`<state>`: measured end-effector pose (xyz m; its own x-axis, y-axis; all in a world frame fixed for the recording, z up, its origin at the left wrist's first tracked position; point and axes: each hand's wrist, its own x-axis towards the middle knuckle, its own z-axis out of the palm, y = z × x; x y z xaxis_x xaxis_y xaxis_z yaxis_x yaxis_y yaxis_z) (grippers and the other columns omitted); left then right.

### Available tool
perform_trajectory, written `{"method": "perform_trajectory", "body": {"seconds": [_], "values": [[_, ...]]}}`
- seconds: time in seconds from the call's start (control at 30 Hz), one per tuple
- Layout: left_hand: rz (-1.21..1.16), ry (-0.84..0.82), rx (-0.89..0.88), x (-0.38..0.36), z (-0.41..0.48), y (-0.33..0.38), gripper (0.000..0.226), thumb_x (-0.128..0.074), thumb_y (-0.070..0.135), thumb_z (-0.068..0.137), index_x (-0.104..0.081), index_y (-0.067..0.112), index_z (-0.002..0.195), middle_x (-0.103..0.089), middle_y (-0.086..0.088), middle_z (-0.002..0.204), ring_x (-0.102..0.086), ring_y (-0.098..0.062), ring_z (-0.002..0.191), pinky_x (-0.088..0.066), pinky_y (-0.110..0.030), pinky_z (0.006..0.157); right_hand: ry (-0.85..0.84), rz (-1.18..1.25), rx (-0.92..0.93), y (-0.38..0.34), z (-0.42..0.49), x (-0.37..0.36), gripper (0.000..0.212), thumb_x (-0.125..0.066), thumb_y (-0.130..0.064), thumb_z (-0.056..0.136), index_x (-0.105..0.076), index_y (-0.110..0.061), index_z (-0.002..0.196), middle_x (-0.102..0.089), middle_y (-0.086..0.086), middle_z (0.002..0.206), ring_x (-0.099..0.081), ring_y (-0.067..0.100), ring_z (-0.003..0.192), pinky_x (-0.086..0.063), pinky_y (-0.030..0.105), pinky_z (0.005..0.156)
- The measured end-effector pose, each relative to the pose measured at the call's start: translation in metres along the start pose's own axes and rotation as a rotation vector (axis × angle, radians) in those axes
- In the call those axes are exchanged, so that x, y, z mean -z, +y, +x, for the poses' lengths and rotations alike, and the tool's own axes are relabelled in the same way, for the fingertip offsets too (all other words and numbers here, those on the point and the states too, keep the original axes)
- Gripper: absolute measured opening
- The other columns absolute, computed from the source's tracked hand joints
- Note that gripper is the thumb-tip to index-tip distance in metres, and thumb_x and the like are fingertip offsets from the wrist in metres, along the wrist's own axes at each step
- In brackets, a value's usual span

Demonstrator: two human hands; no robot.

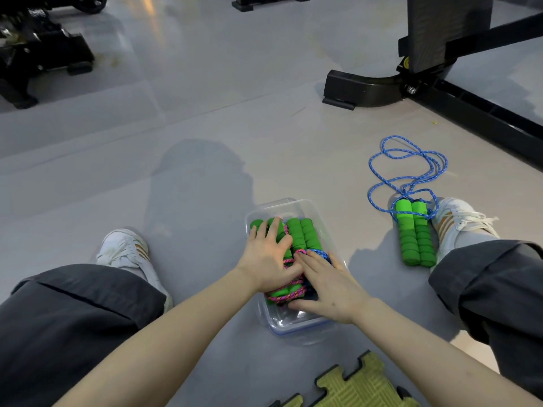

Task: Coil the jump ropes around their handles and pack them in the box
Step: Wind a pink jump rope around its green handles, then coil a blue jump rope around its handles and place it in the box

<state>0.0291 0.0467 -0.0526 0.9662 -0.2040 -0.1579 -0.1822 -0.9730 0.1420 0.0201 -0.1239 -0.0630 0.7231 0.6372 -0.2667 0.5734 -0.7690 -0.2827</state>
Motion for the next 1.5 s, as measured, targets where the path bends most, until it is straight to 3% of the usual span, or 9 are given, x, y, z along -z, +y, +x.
{"method": "perform_trajectory", "body": {"seconds": [0.13,0.3,0.4,0.6,0.8,0.93,1.2,1.4,1.5], "values": [[-0.010,0.002,0.001,-0.009,-0.004,-0.001,0.096,0.004,0.064,0.069,-0.028,0.022,0.149,0.005,-0.015,0.159,0.004,-0.031,0.146,0.006,-0.044,0.118,-0.045,-0.084,-0.046,-0.006,0.003,-0.002,0.114,-0.001,-0.079,0.055,0.005,-0.015,0.150,0.005,-0.004,0.159,0.008,0.011,0.145,0.012,0.044,0.116],[0.034,0.072,-0.059,-0.006,-0.003,0.001,0.084,-0.013,0.060,0.080,-0.046,0.013,0.141,-0.019,-0.025,0.153,-0.021,-0.042,0.141,-0.007,-0.052,0.115,-0.008,-0.084,-0.047,-0.006,0.001,-0.001,0.115,-0.006,-0.078,0.055,-0.003,-0.014,0.150,-0.005,0.005,0.158,-0.001,0.023,0.145,0.005,0.039,0.117],[0.109,-0.012,-0.050,-0.002,-0.004,0.002,0.094,0.005,0.062,0.072,-0.023,0.019,0.151,0.002,-0.020,0.158,0.004,-0.033,0.146,0.008,-0.049,0.117,0.054,-0.078,0.003,-0.006,-0.002,0.006,0.112,-0.016,-0.078,0.057,-0.018,-0.012,0.148,-0.016,0.007,0.153,-0.013,0.025,0.140,0.001,0.036,0.117],[0.189,-0.019,-0.085,0.014,-0.001,0.008,0.077,-0.001,0.058,0.090,-0.014,0.015,0.152,0.002,-0.016,0.159,0.006,-0.028,0.146,0.007,-0.052,0.116,0.070,0.222,0.015,-0.002,0.004,0.040,0.061,-0.030,-0.037,0.069,-0.067,-0.002,0.102,-0.056,0.011,0.119,-0.048,0.027,0.112,-0.034,0.035,0.104],[0.197,-0.034,-0.094,0.020,-0.002,0.015,0.063,-0.019,0.046,0.101,-0.008,0.013,0.153,0.003,-0.014,0.159,0.008,-0.026,0.146,0.011,-0.050,0.116,0.112,0.254,-0.027,0.007,0.001,0.047,0.047,-0.031,-0.024,0.077,-0.069,-0.009,0.100,-0.061,0.003,0.114,-0.053,0.021,0.107,-0.043,0.030,0.092],[0.197,-0.045,-0.103,0.024,0.004,0.033,0.061,-0.014,0.044,0.102,-0.003,0.013,0.153,0.007,-0.012,0.159,0.010,-0.025,0.146,0.012,-0.050,0.116,0.204,0.176,-0.069,0.017,0.002,0.048,0.049,-0.026,-0.026,0.076,-0.066,-0.006,0.096,-0.064,0.006,0.103,-0.053,0.025,0.102,-0.043,0.034,0.094],[0.244,0.093,-0.209,0.031,0.071,0.093,0.089,0.022,0.043,0.074,-0.006,0.011,0.152,-0.003,-0.015,0.159,0.001,-0.029,0.147,0.014,-0.054,0.111,0.252,-0.032,-0.374,0.075,-0.011,0.067,0.052,-0.033,-0.016,0.095,-0.025,-0.009,0.146,-0.022,0.008,0.154,-0.021,0.023,0.141,-0.015,0.034,0.115],[0.270,0.096,-0.279,0.023,0.106,0.128,0.064,-0.016,0.041,0.088,-0.056,0.018,0.132,-0.052,-0.015,0.137,-0.047,-0.028,0.130,-0.030,-0.055,0.107,0.107,-0.055,-0.776,0.141,-0.011,0.056,0.064,-0.038,-0.021,0.095,-0.005,-0.015,0.150,-0.008,0.010,0.157,-0.017,0.032,0.141,-0.020,0.045,0.114],[0.300,0.064,-0.342,0.013,0.114,0.127,0.061,-0.022,0.041,0.087,-0.059,0.018,0.130,-0.055,-0.015,0.134,-0.051,-0.027,0.126,-0.031,-0.056,0.107,0.049,0.062,-0.960,0.162,-0.005,0.045,0.070,-0.040,-0.021,0.095,0.004,-0.021,0.150,0.003,0.007,0.158,-0.008,0.039,0.142,-0.025,0.052,0.108]]}}
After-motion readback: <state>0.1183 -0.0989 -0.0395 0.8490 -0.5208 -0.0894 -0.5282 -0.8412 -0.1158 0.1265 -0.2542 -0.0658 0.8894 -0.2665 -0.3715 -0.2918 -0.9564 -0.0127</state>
